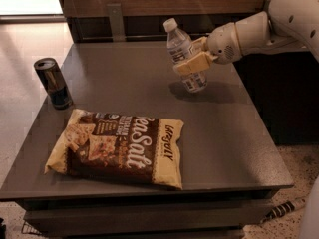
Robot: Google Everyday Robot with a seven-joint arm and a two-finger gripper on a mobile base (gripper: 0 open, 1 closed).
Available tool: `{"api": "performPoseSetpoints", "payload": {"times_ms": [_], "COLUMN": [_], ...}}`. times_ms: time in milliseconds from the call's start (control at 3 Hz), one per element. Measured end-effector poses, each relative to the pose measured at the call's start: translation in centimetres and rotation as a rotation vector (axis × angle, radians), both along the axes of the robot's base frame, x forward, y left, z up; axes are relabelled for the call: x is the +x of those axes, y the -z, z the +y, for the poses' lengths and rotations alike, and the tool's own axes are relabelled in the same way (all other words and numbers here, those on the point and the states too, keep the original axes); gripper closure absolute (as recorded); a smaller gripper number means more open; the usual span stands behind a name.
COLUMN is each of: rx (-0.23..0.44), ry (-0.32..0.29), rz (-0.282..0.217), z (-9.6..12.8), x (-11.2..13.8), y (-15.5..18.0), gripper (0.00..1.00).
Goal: Place blue plastic bottle upright
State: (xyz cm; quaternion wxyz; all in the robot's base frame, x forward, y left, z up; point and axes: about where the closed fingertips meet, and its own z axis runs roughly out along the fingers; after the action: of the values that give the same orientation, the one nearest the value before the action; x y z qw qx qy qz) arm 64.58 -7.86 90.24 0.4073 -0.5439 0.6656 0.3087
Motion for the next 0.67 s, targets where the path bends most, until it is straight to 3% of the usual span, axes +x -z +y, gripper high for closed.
{"api": "performPoseSetpoints", "payload": {"times_ms": [333, 667], "rx": [0.114, 0.169], "ry": [-0.01, -0.01], "rz": [0.064, 0.085], "z": [0.75, 1.02], "x": [1.63, 2.07], "y": [-0.24, -0.4], "gripper": [1.0, 1.0]}}
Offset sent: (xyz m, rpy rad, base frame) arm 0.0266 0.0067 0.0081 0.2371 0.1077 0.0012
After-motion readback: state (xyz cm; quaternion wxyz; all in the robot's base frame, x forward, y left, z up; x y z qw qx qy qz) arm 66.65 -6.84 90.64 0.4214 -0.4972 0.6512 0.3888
